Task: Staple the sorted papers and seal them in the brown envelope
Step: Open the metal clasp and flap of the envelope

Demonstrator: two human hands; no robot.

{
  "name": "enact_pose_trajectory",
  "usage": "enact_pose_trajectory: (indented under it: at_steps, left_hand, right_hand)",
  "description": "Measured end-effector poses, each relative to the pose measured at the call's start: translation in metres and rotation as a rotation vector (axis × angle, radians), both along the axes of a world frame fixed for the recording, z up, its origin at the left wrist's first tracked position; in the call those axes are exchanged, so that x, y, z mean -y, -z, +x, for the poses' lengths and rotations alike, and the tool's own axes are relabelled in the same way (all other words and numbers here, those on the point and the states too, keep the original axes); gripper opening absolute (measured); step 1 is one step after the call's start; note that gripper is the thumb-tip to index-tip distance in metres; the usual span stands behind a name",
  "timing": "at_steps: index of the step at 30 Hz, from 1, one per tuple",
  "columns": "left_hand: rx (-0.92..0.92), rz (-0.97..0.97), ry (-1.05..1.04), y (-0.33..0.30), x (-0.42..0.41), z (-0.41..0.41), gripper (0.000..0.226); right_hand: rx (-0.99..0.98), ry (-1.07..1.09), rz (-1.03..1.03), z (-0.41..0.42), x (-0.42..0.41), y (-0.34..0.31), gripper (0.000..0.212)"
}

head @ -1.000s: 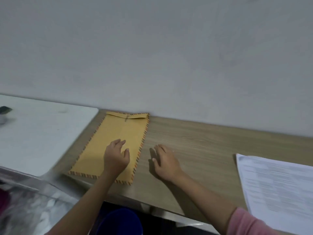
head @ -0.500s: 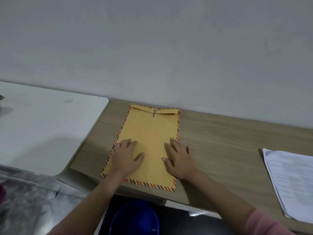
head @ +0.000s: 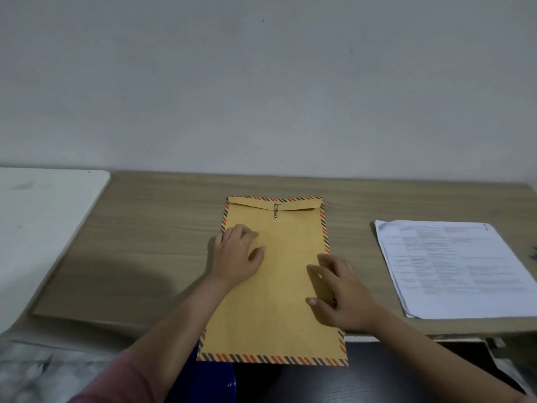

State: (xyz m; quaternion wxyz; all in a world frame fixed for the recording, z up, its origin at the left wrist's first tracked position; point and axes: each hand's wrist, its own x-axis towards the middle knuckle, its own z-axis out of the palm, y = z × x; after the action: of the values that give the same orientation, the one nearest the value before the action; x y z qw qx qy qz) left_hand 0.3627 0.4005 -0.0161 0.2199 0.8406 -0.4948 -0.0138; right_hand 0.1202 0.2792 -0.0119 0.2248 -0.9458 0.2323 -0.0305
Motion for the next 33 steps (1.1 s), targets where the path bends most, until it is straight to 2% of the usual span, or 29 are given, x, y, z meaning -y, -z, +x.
enact_pose_trajectory:
  at_steps: [5, 8, 11, 13, 17, 33]
  left_hand:
    - [0.019, 0.231, 0.0, 0.004, 0.054, 0.003, 0.075]
    - [-0.016, 0.296, -0.015, 0.014, 0.067, 0.006, 0.077]
    - [-0.002, 0.255, -0.023, 0.02, 0.067, 0.006, 0.077]
    - [0.001, 0.236, -0.021, 0.023, 0.066, 0.006, 0.078]
    - [0.009, 0.228, -0.008, 0.024, 0.066, 0.007, 0.077]
    - [0.002, 0.229, 0.038, 0.023, 0.065, 0.008, 0.078]
  right_hand:
    - [0.165, -0.006, -0.026, 0.034, 0.025, -0.013, 0.049]
    - [0.223, -0.014, -0.077, 0.082, 0.047, -0.017, 0.039]
    - [0.246, 0.077, -0.02, 0.126, 0.075, -0.014, 0.032]
    - [0.213, 0.17, 0.053, 0.143, 0.091, -0.01, 0.027]
    - [0.146, 0.231, 0.076, 0.158, 0.107, -0.003, 0.018]
    - [0.066, 0.092, 0.035, 0.178, 0.114, -0.003, 0.013]
